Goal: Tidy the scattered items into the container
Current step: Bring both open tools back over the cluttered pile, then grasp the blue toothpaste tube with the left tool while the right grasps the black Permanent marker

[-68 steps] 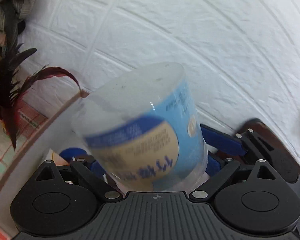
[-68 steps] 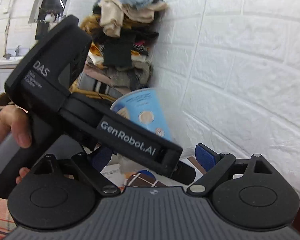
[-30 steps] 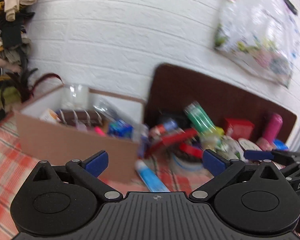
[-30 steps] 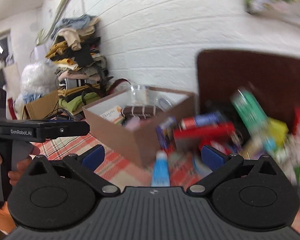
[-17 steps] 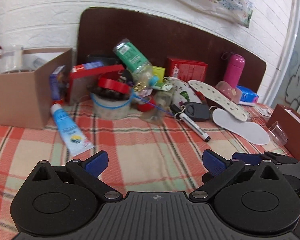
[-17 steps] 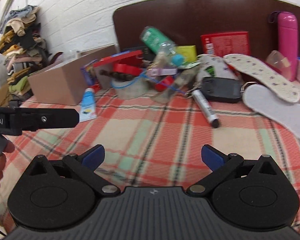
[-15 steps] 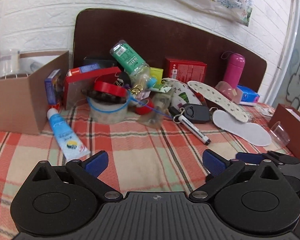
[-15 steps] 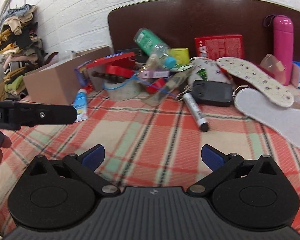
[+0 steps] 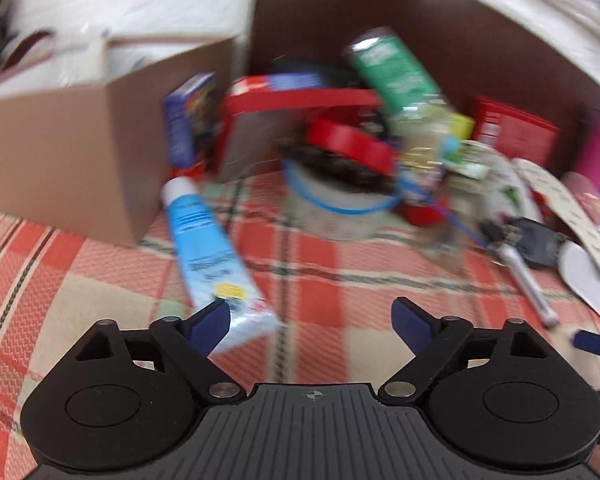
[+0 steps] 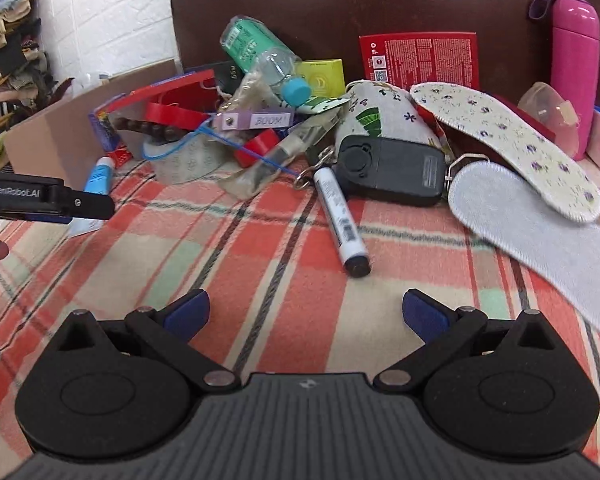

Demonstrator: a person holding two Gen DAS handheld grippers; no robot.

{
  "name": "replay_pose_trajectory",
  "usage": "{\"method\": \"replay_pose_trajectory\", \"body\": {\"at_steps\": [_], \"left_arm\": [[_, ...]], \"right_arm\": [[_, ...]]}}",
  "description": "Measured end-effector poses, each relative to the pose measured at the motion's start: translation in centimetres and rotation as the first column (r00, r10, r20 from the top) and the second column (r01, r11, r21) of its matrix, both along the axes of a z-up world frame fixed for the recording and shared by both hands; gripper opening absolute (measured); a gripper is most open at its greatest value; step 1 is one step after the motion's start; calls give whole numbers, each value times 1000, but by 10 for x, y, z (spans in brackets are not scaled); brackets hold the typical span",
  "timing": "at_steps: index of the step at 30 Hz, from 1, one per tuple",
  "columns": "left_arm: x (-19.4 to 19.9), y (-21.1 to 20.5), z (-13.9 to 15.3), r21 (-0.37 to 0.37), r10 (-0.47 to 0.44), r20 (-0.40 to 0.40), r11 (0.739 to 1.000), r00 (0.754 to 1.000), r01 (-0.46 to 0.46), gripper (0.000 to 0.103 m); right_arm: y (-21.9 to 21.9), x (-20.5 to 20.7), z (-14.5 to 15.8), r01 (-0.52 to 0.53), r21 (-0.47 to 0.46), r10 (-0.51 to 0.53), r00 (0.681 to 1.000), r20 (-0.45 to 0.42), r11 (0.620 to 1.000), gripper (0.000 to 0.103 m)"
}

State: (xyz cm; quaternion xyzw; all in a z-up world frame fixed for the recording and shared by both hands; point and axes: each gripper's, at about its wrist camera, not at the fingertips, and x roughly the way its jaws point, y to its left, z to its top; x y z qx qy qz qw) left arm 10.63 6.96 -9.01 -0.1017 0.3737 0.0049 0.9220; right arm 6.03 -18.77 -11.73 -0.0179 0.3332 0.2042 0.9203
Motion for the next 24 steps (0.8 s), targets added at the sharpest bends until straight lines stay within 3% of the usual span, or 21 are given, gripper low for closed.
{"method": "replay_pose_trajectory", "body": {"at_steps": [3,8,11,12,14,17,18,19,20,24], "left_arm": [[9,11,-3,18,43,10,999,999,-43,90],[20,27,-12,8,78,-21,997,997,-78,79],[23,27,-11,53,87,-17,995,996,-86,70],[24,27,-10,64,93,-20,994,995,-92,60],[24,30,-8,58,104,-28,993,994,-102,53],[23,33,-5,42,118,-37,992,992,-116,47],[22,33,-4,39,119,-40,992,992,-118,46],[19,32,-4,36,116,-44,993,992,-114,45],[16,31,-4,31,109,-48,994,993,-108,44],[-4,25,-3,18,68,-55,998,996,-67,40]], "right_arm": [[3,15,-1,-7,-17,7,1000,16,1000,99],[15,30,-5,-28,-92,32,998,48,995,96],[16,34,-4,-22,-77,26,998,49,997,88],[16,35,-4,-13,-70,16,999,45,997,85],[16,35,-3,4,-61,-1,999,42,998,78],[16,34,0,30,-51,-28,999,39,998,56],[17,33,1,41,-53,-39,999,37,998,45],[17,31,2,52,-54,-50,998,35,997,26],[18,29,4,54,-51,-52,998,29,997,17],[22,4,5,24,-40,-24,1000,9,999,18]]}}
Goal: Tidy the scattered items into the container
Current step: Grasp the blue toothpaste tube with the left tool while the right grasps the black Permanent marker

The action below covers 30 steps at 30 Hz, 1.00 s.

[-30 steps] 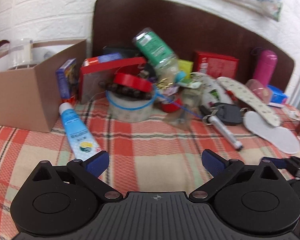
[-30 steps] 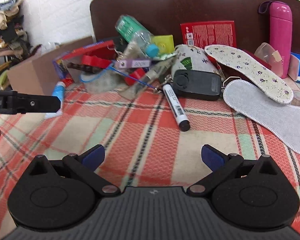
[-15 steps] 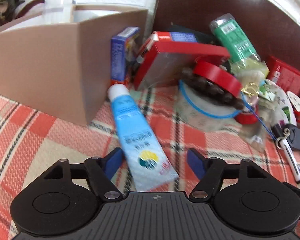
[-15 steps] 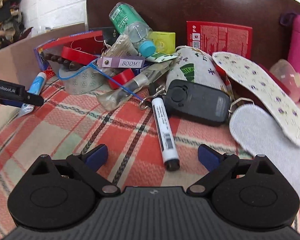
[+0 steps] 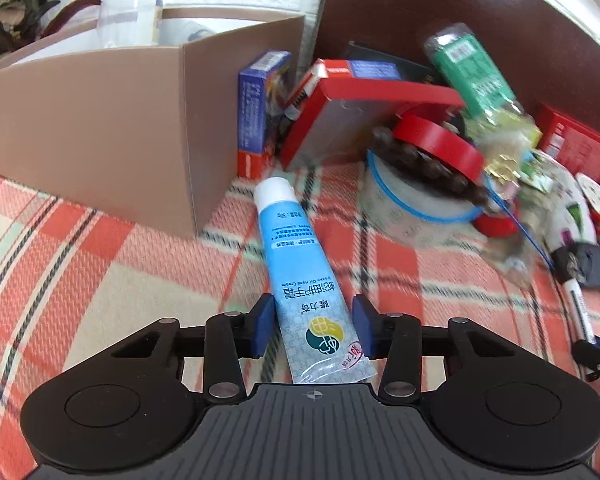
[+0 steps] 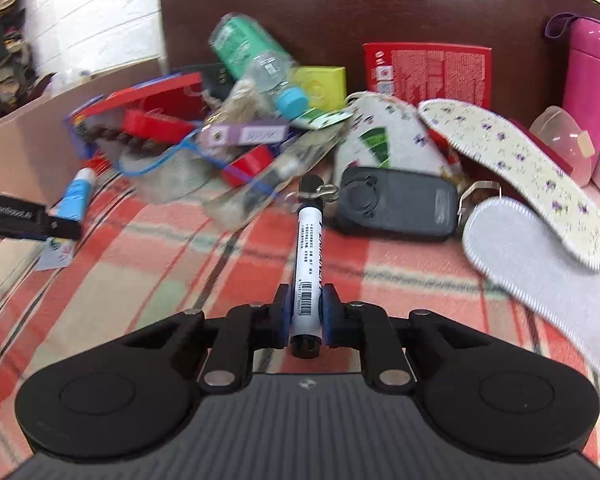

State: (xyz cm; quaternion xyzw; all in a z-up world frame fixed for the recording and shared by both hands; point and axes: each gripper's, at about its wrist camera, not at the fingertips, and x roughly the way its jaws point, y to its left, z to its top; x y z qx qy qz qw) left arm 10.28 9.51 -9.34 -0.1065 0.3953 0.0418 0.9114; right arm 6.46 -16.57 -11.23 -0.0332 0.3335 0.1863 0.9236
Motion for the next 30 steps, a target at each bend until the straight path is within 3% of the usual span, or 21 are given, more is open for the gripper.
{"method": "replay_pose_trajectory", "body": {"at_steps": [3,5,7,8,9,10,13,15,18,22,28,29,30], "left_arm": [[-21,-5,1,-12,-43,-14,999,999,42,39],[-37,-9,3,-17,-80,-22,997,997,79,29],[-52,-12,5,-46,-134,-40,990,990,132,29],[-58,-13,5,-61,-151,-48,987,987,148,32],[-63,-15,5,-63,-152,-50,987,987,149,45],[-67,-16,5,-48,-143,-47,989,989,141,60],[-65,-22,5,2,-109,-43,994,993,109,67],[-59,-22,4,-30,-99,-52,995,994,98,66],[-45,-24,3,-40,-101,-65,994,993,99,39],[-34,-31,10,6,-141,-62,990,988,142,20],[-30,-60,19,197,-277,-81,937,957,288,20],[-28,-63,19,201,-290,-84,932,953,301,24],[-25,-65,17,193,-295,-90,932,951,307,44]], "right_arm": [[6,-27,0,-45,17,45,999,-8,999,17],[12,-45,-1,-77,28,77,997,-16,997,18],[18,-62,-2,-110,34,111,994,-19,993,18],[20,-68,-2,-119,31,119,993,-12,992,20],[23,-73,-2,-122,27,122,993,-2,992,24],[25,-76,-3,-130,25,130,992,4,991,36],[30,-75,-1,-150,17,150,989,2,989,59],[34,-71,1,-156,-6,156,988,3,988,60],[34,-65,1,-162,-8,162,987,-13,987,58],[35,-60,0,-166,-8,166,986,-26,986,53],[33,-54,1,-148,2,148,988,-46,989,51],[33,-53,1,-144,4,144,988,-47,990,51],[33,-51,1,-140,6,140,989,-47,990,51]]}}
